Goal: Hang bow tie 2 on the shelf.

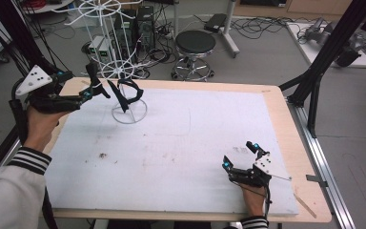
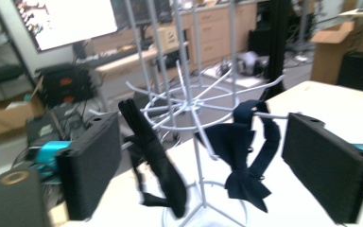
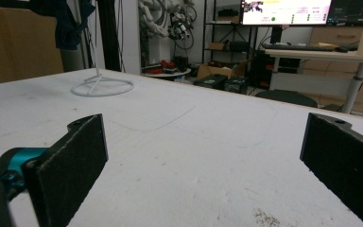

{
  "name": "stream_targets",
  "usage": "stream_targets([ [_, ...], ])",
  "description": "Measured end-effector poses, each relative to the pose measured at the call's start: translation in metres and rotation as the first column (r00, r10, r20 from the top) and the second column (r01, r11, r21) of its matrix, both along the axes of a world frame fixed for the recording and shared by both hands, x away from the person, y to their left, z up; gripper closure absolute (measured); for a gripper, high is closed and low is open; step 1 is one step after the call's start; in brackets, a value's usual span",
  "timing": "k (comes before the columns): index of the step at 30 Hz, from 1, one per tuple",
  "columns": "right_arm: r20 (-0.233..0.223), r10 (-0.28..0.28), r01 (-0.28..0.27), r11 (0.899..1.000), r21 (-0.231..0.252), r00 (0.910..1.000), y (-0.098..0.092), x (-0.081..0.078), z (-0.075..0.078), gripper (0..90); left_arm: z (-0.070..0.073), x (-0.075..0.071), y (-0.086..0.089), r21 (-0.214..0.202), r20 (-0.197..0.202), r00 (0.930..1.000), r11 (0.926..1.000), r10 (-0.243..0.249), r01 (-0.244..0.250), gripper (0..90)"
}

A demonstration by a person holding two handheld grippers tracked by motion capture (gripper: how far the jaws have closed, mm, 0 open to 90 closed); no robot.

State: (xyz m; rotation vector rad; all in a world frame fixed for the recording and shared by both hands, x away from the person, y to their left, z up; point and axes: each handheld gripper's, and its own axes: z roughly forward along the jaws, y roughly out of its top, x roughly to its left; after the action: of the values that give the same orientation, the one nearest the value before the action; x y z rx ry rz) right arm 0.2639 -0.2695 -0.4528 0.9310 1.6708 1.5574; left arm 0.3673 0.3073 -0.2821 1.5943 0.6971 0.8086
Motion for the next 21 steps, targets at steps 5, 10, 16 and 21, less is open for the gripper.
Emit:
stream_targets([
  [5,0.002,-0.01,0.01,1.0,0.009,0.9999,-0.001,0.0,0.0,0.7,-0.002,-0.009,0.005,-0.017,0.018,0.9976,0.9976,-0.066,0.067,5.2],
  [10,0.002,-0.014,0.014,1.0,0.006,0.9999,0.0,0.0,0.0,0.8,-0.009,-0.016,0.002,-0.025,0.006,0.9906,0.9903,-0.136,0.136,1.7],
  [16,0.009,-0.013,0.013,1.0,0.0,0.9999,0.0,0.0,0.0,0.8,-0.022,-0.03,-0.005,-0.045,0.029,0.9786,0.9778,-0.204,0.205,1.7],
  [21,0.003,-0.015,0.015,1.0,-0.002,0.9999,0.001,-0.001,0.0,0.8,-0.035,-0.041,-0.014,-0.051,0.036,0.9715,0.9705,-0.234,0.236,1.7],
])
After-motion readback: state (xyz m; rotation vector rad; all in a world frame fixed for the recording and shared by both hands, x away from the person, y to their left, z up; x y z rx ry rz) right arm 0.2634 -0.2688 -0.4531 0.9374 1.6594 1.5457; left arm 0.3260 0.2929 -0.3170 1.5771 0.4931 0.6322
